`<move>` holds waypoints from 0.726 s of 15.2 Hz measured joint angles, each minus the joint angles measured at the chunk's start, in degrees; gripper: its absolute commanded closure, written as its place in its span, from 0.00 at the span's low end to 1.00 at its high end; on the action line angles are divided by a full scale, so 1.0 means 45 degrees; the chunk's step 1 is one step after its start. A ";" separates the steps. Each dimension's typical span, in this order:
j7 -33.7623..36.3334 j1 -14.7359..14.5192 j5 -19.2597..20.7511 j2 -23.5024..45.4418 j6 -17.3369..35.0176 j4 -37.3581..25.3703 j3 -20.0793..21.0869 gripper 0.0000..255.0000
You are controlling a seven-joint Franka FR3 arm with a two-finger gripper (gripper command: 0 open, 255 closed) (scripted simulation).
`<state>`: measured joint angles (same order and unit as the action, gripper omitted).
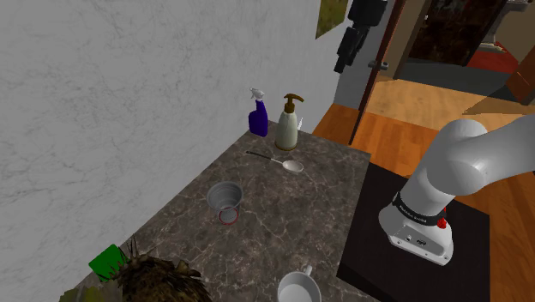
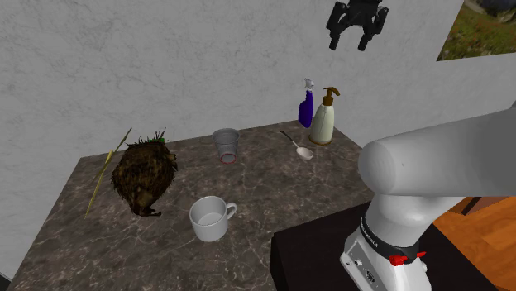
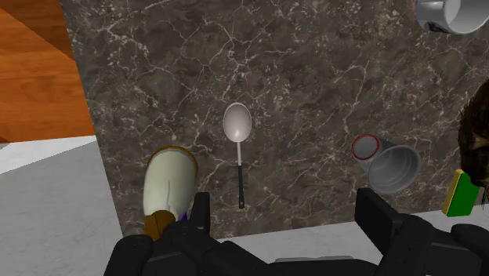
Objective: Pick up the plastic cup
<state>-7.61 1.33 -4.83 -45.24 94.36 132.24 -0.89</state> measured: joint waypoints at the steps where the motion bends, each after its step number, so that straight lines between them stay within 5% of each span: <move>1: 0.0000 0.0000 0.0000 0.0000 0.0000 0.0000 0.0000 0.00; 11: 0.1522 -0.0627 -0.0959 0.1750 0.2866 0.1320 0.1773 0.00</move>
<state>-0.76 -1.49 -9.14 -37.37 107.25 138.18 7.09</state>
